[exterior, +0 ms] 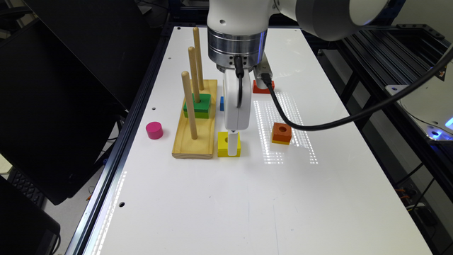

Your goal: Pick up yellow block.

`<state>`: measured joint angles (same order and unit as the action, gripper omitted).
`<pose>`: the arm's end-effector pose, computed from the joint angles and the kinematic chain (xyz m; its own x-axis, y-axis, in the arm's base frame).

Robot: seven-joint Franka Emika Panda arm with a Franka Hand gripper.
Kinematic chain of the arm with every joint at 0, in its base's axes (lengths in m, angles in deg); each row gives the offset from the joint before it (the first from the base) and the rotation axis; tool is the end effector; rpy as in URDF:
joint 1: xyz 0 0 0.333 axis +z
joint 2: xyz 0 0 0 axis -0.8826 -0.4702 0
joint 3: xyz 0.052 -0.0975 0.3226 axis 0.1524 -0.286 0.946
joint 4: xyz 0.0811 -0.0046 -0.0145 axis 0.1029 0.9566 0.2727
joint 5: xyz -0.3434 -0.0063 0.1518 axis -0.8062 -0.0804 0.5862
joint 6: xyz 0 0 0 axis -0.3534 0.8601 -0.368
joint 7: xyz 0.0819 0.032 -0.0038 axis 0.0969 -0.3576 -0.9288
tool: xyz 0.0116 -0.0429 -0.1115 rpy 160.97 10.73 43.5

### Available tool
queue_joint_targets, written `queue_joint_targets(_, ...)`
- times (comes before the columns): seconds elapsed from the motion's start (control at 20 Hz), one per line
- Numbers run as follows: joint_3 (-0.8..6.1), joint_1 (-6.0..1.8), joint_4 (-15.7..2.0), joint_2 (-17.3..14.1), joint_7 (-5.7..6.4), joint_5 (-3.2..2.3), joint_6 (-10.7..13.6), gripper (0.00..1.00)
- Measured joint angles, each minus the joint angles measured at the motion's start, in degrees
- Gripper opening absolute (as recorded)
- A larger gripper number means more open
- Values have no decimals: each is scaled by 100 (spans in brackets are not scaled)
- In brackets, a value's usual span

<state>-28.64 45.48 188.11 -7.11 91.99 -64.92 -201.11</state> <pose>0.5462 0.1194 0.2269 0.7264 -0.6867 -0.0292 -0.6873 -0.7256 -0.0330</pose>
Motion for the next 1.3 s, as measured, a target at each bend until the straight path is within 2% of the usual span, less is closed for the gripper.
queue_joint_targets(0.05, -31, 13, -3, -90, 39, -72, -80, 100)
queue_joint_targets(0.1, -79, 32, -18, -232, 140, -219, -200, 100)
queue_joint_targets(0.25, -119, 65, -101, -408, 359, -473, -291, 100)
queue_joint_targets(0.4, -145, 115, -168, -451, 489, -589, -278, 100)
queue_joint_targets(0.45, -149, 122, -172, -451, 528, -606, -278, 100)
queue_joint_targets(0.55, -145, 133, -183, -450, 584, -684, -280, 100)
queue_joint_targets(0.8, -160, 146, -204, -453, 653, -735, -272, 100)
queue_joint_targets(0.95, -169, 152, -210, -484, 705, -793, -275, 100)
queue_joint_targets(1.0, -185, 164, -218, -516, 719, -845, -294, 100)
queue_joint_targets(1.3, -193, 155, -231, -512, 755, -838, -293, 100)
